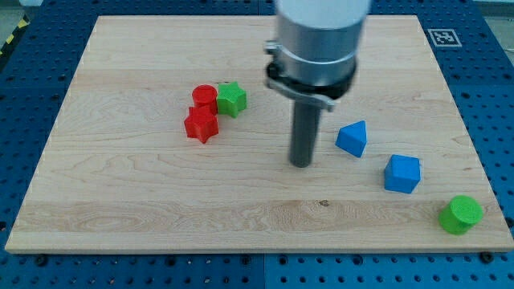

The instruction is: Move the triangle into the yellow blocks

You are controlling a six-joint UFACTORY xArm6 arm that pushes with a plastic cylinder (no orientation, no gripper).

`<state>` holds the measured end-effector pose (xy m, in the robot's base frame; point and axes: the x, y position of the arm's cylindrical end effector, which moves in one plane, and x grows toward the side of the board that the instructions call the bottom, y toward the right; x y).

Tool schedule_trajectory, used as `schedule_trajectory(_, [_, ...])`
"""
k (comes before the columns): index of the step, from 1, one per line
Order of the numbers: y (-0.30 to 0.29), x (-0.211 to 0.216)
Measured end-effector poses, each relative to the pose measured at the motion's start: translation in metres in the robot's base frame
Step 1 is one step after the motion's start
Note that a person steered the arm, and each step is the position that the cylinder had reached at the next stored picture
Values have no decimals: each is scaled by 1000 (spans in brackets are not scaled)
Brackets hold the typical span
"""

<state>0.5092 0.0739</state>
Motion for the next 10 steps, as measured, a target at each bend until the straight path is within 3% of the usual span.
schedule_trajectory(2, [80, -4])
schedule_trajectory(7, [60, -22])
schedule_trajectory(10, [56, -126])
